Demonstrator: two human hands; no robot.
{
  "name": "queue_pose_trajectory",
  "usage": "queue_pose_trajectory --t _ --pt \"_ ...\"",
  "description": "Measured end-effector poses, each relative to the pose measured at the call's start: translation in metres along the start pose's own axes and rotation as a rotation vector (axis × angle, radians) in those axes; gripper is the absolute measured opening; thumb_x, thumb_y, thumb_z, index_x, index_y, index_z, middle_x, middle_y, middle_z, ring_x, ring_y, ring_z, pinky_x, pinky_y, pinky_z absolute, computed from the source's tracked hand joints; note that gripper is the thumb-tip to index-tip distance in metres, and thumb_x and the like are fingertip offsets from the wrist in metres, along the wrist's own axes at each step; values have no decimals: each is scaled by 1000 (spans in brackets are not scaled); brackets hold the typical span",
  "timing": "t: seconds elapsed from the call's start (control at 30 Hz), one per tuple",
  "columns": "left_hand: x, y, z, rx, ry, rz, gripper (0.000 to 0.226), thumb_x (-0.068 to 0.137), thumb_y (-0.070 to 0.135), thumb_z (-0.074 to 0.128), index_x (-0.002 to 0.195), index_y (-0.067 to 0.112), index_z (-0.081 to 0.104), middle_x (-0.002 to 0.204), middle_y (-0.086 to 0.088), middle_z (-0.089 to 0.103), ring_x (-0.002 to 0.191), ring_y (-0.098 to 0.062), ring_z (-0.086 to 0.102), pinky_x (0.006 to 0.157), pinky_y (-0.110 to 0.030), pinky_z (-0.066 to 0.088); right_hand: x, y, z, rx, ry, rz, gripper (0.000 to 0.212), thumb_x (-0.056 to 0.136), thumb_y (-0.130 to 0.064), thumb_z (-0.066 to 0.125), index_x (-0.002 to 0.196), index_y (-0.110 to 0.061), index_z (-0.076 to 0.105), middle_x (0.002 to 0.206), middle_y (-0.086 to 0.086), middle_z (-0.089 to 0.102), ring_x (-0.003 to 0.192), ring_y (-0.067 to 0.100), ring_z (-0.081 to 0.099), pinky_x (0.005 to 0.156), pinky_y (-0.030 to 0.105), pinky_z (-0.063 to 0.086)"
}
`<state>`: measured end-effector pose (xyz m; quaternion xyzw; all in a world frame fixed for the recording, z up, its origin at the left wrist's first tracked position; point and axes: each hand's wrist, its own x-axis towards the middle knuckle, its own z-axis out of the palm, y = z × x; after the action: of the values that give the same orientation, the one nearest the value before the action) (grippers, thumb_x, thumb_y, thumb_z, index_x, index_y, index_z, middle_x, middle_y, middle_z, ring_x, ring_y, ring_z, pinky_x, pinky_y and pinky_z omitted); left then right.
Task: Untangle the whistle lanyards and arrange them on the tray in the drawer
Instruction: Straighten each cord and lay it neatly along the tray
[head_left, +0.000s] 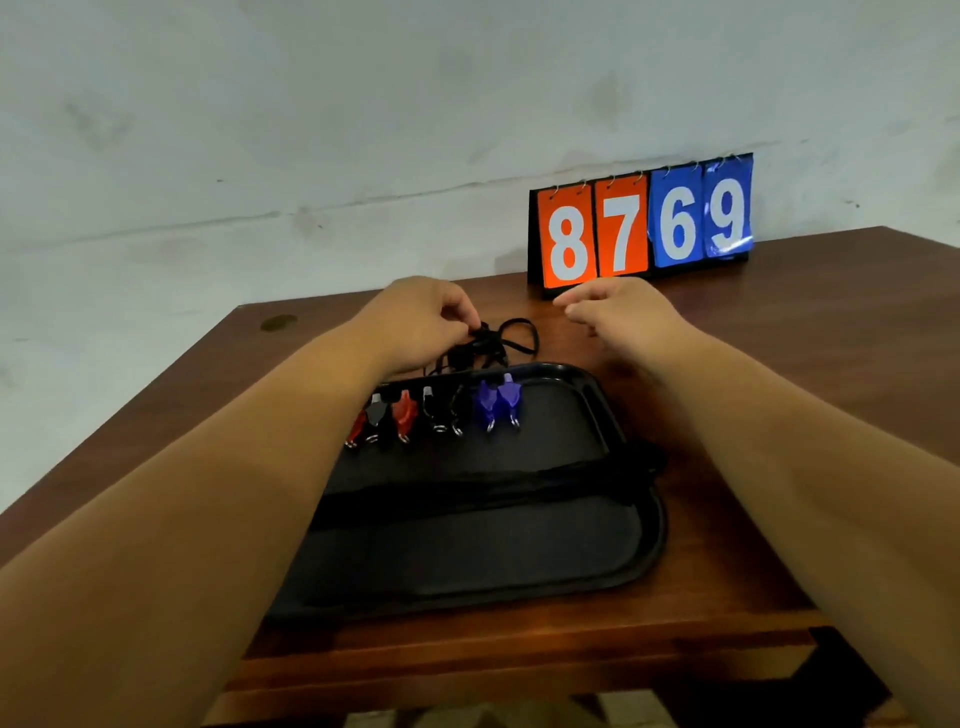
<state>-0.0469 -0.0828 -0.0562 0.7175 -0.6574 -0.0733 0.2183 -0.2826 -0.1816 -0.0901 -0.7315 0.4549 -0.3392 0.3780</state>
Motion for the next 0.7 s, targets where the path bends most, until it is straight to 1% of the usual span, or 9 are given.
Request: queue_pose_trajectory --t 0.07,0.17,0.27,0.33,0.4,0.47,0.53,0.6,0.7 --pt "19 2 9 14 -19 21 24 100 14 67 112 31 78 108 12 72 101 -6 67 79 -15 45 9 12 4 -24 -24 -15 27 108 -21 61 125 -35 77 144 -7 65 136 15 53 120 40 41" --pt "44 4 23 122 -110 57 28 99 14 74 121 32 77 118 9 70 111 -12 65 92 -24 47 21 26 9 -60 -79 -47 26 109 -26 62 125 -38 77 142 -12 65 134 11 54 110 33 40" --pt "61 1 35 221 -178 80 26 97 21 79 117 37 78 119 9 68 111 -14 63 99 -33 51 30 30 12 -103 -149 -68 27 107 -31 64 129 -40 75 139 -16 64 125 6 53 103 28 39" --pt "67 0 40 242 -133 112 16 97 25 78 109 36 81 113 7 70 108 -16 65 97 -34 52 32 30 12 -116 -220 -67 28 106 -34 66 132 -41 74 130 -17 67 116 5 60 92 21 43" --pt "71 3 43 178 -55 150 13 101 26 74 107 33 81 106 9 70 100 -11 64 89 -27 49 32 30 13 -115 -263 -77 28 104 -36 69 132 -40 74 119 -16 70 106 5 64 80 17 44" --pt "73 8 45 111 -16 161 12 103 27 70 106 35 78 99 16 66 94 -4 61 78 -19 45 34 31 14 -139 -260 -95 19 104 -37 69 121 -38 77 113 -17 70 103 4 64 77 17 43" --pt "74 13 46 75 8 144 11 105 27 68 107 36 74 101 16 66 94 -3 60 74 -15 41 35 31 13 -114 -229 -77 13 105 -34 67 107 -35 79 108 -14 72 103 7 65 78 21 47" --pt "74 16 45 34 31 138 12 105 25 67 110 33 74 104 13 69 96 -6 63 75 -14 41 34 30 10 -78 -195 -48 16 105 -33 63 103 -31 79 107 -9 73 103 12 66 83 28 51" --pt "70 23 41 19 61 138 16 106 22 64 112 33 73 103 13 71 96 -5 65 79 -19 46 31 25 9 -41 -136 -4 25 105 -34 54 105 -25 77 106 1 72 102 20 64 86 36 51"
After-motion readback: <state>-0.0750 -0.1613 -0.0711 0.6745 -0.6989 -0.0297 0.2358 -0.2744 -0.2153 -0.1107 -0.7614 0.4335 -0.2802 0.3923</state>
